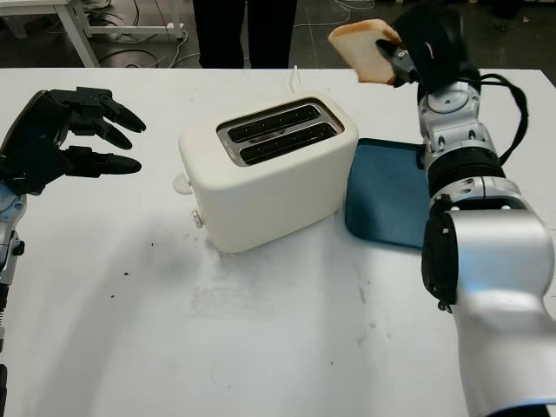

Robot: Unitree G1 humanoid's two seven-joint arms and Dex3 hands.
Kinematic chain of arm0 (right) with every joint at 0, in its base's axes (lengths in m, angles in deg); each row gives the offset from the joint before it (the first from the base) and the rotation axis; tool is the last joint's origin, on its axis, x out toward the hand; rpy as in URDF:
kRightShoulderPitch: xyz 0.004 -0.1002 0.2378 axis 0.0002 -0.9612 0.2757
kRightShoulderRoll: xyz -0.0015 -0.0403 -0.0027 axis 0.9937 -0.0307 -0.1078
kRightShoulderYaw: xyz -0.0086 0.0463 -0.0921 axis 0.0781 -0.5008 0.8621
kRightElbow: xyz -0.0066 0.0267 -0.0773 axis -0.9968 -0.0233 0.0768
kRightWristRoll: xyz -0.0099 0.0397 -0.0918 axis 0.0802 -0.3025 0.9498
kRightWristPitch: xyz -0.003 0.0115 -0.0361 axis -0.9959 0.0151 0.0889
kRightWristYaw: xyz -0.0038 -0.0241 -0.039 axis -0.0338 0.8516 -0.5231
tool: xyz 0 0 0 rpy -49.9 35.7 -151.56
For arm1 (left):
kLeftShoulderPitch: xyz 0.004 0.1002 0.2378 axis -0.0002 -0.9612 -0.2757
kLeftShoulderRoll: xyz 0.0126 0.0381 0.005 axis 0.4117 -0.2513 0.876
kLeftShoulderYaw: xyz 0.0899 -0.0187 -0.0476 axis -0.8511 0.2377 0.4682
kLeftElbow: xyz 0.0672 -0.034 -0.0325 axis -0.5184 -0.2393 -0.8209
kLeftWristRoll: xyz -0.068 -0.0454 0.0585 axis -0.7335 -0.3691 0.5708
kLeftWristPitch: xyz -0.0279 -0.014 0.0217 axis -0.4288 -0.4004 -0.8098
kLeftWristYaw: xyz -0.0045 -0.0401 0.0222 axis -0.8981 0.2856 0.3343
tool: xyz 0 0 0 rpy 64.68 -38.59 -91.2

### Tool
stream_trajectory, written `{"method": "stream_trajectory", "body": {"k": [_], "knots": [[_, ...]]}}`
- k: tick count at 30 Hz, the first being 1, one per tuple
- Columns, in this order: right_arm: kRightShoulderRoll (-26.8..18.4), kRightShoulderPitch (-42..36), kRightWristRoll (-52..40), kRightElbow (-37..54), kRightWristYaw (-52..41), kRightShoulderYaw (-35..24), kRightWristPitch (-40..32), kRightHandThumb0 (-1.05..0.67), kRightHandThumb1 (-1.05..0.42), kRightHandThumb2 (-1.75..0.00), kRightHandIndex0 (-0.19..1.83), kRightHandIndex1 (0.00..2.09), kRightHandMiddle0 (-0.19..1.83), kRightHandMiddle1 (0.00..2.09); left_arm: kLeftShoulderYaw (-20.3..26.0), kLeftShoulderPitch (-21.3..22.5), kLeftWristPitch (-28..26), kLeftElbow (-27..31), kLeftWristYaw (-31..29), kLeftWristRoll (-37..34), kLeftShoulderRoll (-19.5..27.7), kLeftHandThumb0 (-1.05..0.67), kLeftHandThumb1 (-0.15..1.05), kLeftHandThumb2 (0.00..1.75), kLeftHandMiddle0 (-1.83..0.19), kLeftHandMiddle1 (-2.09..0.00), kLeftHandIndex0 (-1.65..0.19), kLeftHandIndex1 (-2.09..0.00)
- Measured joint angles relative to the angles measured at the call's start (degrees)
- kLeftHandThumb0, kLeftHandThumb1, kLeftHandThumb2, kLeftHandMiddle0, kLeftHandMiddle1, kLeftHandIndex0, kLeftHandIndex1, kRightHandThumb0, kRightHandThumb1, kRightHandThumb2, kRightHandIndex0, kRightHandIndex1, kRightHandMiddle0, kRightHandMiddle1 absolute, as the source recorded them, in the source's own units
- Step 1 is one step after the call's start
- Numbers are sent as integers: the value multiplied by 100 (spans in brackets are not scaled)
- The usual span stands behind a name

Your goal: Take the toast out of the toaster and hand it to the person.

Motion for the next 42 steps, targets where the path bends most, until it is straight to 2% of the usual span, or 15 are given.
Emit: {"method": "stream_trajectory", "body": {"k": [5, 13, 18, 23, 34, 42], "knots": [[65, -1, -4, -1, -10, 8, -162, -21, -92, -27, 94, 175, 46, 175, 0, -4, 0, 0, 0, 0, 0, -105, 62, 0, -84, -87, -82, -76], [68, -1, -147, -1, -88, -126, -193, -22, -92, -26, 97, 175, 51, 175, 0, -6, 0, 0, 0, 6, 0, -105, 62, 0, -84, -86, -82, -75], [68, -1, -73, -1, -87, 4, -248, -26, -92, -25, 95, 175, 50, 175, 0, -7, 0, 0, 6, 14, 0, -105, 63, 0, -85, -85, -83, -75], [68, -1, -99, -1, -89, 15, -247, -27, -92, -16, 96, 175, 58, 175, -1, -7, 0, 0, 28, 33, 0, -105, 62, 0, -85, -85, -84, -74], [71, 0, 55, -1, -81, 162, -248, -27, -92, -20, 92, 175, 49, 175, -1, -8, 23, -1, 48, 35, 0, -105, 63, 0, -85, -84, -83, -73], [94, 0, -127, 0, -226, 21, -249, -24, -92, -23, 92, 175, 53, 175, -1, -8, 22, 0, 48, 34, 0, -105, 61, 0, -85, -84, -84, -73]]}}
